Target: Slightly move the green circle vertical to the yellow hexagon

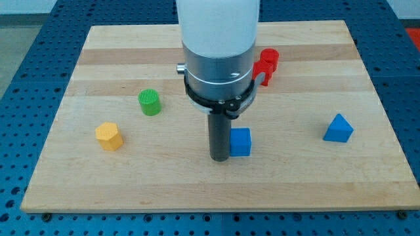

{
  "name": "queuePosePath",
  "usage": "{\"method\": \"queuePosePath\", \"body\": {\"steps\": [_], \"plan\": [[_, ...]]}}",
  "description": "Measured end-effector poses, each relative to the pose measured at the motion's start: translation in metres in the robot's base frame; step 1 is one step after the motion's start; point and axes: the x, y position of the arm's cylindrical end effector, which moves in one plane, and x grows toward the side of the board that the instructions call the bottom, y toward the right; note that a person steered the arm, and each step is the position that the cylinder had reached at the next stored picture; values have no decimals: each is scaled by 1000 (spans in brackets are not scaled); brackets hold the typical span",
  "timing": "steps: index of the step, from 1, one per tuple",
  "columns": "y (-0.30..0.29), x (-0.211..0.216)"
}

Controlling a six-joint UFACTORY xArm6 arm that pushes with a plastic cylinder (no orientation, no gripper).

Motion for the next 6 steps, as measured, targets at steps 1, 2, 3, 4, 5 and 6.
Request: {"method": "queuePosePath", "body": {"steps": [1, 2, 3, 4, 5, 6], "plan": [[31, -1], [46, -21], [18, -61], [-35, -74], [-95, -84], [-157, -100]]}}
